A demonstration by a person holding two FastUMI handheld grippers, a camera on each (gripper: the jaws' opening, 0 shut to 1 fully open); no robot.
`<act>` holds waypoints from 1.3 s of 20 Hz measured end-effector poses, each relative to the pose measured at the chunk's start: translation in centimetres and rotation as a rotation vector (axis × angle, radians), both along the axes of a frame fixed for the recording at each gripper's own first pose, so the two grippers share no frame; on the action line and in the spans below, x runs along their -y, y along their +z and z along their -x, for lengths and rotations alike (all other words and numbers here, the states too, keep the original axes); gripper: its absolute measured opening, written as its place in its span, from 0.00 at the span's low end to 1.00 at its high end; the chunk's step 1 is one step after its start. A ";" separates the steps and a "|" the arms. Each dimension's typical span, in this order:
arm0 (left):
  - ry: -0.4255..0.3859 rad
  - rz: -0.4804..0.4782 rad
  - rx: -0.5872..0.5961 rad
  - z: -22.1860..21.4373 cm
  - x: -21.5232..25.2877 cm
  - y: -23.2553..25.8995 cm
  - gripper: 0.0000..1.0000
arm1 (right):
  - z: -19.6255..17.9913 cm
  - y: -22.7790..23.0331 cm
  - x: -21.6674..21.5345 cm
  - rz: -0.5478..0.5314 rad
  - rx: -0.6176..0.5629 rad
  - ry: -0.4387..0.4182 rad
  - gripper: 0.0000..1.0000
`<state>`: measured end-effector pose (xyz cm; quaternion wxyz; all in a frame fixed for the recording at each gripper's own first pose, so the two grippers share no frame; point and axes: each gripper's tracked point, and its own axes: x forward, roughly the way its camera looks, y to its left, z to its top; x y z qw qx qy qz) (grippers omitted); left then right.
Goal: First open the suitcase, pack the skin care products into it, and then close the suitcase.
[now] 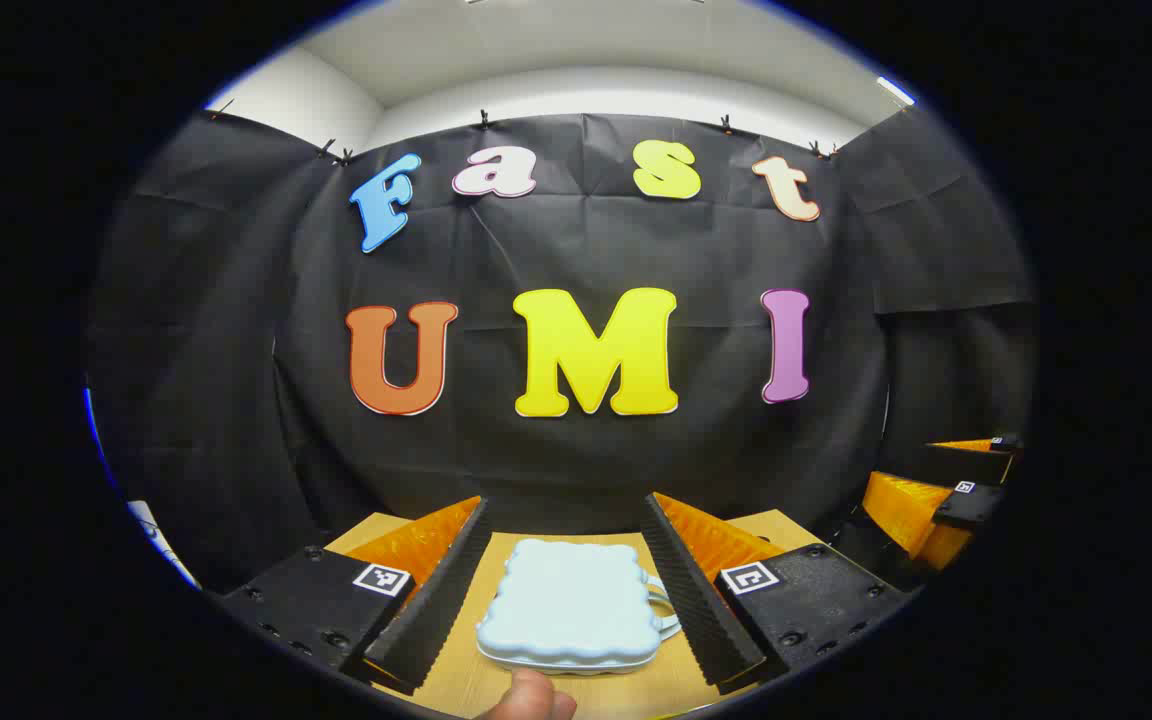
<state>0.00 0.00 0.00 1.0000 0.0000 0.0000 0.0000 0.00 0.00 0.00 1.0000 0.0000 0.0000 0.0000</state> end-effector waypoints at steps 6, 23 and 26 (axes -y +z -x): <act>-0.014 -0.011 0.034 -1.1 2.3 1.4 0.96 | -1.2 2.7 0.7 0.021 0.038 0.017 0.80; -0.001 -0.077 -0.005 -3.1 5.5 -2.3 0.97 | -2.9 1.0 7.2 0.011 0.009 -0.012 0.80; 0.019 -0.147 -0.045 -3.9 5.4 -5.9 0.97 | -2.9 0.7 9.8 0.019 0.007 -0.051 0.80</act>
